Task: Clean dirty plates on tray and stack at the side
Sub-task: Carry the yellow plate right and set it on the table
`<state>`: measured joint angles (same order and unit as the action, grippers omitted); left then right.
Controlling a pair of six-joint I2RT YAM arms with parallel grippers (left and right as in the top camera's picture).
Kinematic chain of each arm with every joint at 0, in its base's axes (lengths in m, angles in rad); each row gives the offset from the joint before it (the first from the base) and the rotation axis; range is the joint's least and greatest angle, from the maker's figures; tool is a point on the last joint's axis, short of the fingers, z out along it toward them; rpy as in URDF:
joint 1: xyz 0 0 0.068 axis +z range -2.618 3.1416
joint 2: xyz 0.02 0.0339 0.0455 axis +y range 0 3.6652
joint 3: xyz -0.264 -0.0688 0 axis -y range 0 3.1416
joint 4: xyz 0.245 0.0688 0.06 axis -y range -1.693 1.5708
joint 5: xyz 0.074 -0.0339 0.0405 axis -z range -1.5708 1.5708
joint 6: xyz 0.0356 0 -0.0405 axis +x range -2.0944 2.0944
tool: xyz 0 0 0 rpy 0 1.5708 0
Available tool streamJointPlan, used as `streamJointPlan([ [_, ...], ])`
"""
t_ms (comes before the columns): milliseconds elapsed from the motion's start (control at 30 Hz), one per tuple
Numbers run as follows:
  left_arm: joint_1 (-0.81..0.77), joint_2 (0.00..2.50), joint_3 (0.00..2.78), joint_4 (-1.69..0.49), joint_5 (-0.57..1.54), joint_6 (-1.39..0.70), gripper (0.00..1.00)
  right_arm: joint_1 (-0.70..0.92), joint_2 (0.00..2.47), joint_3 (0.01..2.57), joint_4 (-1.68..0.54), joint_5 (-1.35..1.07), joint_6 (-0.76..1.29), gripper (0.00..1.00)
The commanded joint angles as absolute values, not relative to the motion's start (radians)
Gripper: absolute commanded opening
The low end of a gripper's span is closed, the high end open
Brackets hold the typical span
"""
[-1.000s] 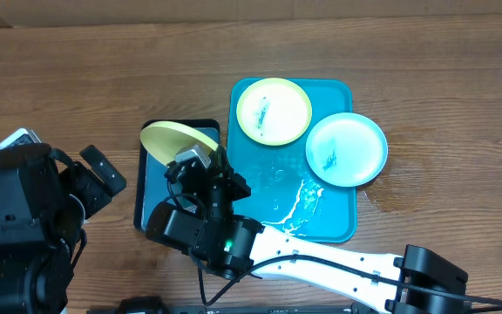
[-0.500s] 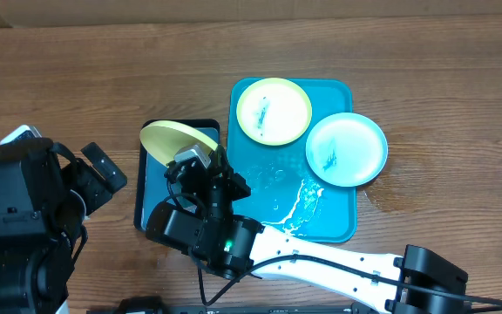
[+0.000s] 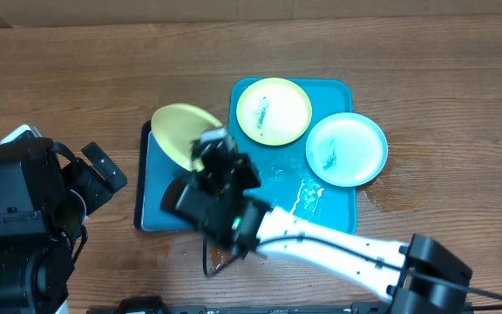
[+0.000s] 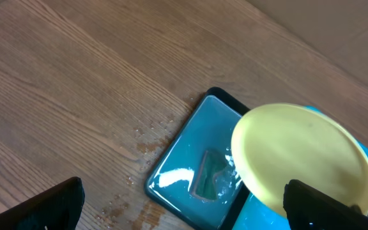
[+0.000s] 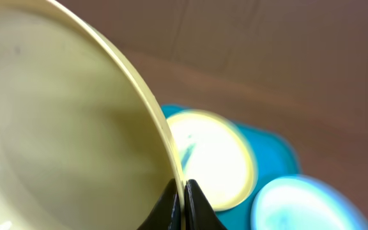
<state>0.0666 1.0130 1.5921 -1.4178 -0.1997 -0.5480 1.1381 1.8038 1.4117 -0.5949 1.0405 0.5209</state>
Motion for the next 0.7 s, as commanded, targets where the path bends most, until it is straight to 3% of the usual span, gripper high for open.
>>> streamJointPlan([
  [0,0.073,1.015,1.605,-1.418,-0.220,-0.561,1.00,1.024,1.756,1.428,-0.620,0.678,0.688,0.04],
  [200,0.073,1.015,1.605,-1.418,-0.220,-0.561,1.00,0.710,1.604,1.428,-0.688,0.070,0.707,0.04],
  [333,0.073,1.015,1.605,-1.418,-0.220,-0.561,1.00,0.429,1.485,1.428,-0.774,-0.170,0.703,0.04],
  [533,0.073,1.015,1.605,-1.418,-0.220,-0.561,1.00,0.019,1.431,1.428,-1.001,-0.191,0.650,0.04],
  [667,0.073,1.015,1.605,-1.418,-0.220,-0.561,1.00,-0.227,1.471,1.423,-1.134,-0.057,0.624,0.04],
])
